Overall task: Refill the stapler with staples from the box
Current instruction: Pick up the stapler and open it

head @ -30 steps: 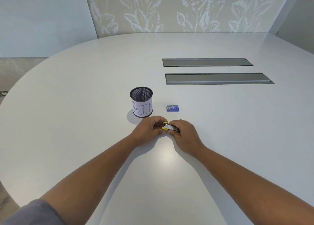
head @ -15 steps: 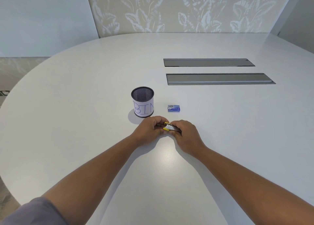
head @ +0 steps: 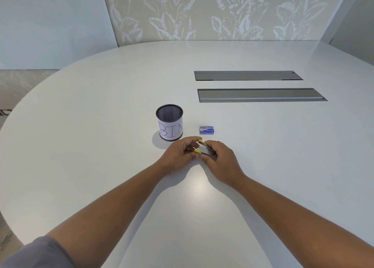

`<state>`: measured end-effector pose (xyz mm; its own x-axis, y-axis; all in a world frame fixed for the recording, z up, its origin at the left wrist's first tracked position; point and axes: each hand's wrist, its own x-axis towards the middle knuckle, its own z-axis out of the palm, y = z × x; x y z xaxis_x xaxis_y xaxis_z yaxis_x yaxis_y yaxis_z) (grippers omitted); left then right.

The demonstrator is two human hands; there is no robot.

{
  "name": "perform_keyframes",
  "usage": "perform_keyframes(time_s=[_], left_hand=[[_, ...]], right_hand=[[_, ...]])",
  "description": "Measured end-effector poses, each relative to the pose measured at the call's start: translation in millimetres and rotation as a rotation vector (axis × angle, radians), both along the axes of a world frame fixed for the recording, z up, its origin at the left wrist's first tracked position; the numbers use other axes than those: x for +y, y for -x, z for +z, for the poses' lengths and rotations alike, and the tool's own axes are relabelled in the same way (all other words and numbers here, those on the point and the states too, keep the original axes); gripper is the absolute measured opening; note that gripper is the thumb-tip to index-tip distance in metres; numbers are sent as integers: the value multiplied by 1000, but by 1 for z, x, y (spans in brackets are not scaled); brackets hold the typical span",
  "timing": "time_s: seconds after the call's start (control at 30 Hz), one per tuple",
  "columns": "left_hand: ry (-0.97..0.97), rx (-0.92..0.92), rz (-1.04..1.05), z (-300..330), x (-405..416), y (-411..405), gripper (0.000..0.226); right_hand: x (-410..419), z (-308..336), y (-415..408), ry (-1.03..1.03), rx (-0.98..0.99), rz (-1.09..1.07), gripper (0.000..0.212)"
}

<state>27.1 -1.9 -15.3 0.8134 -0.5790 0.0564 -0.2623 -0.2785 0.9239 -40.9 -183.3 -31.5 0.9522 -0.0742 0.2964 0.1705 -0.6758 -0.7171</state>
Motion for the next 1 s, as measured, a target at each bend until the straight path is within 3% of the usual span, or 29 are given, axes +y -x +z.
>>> perform_keyframes(time_s=[0.13, 0.27, 0.37, 0.47, 0.7, 1.0], left_hand=[[183, 202, 32, 2, -3, 5, 48], [210, 264, 48, 2, -6, 5, 25], [316, 329, 167, 4, -7, 2, 32], [317, 280, 288, -2, -6, -1, 19], [159, 106, 302, -7, -9, 0, 20], [36, -61, 325, -8, -12, 2, 12]], right_hand=[[1, 1, 2, -17, 5, 11, 36], [0, -3, 2, -89, 19, -14, 41], [2, 0, 2, -98, 54, 12, 51], [2, 6, 0, -16, 60, 72, 66], [5, 13, -10, 157, 12, 78, 52], [5, 5, -10, 94, -10, 43, 47]])
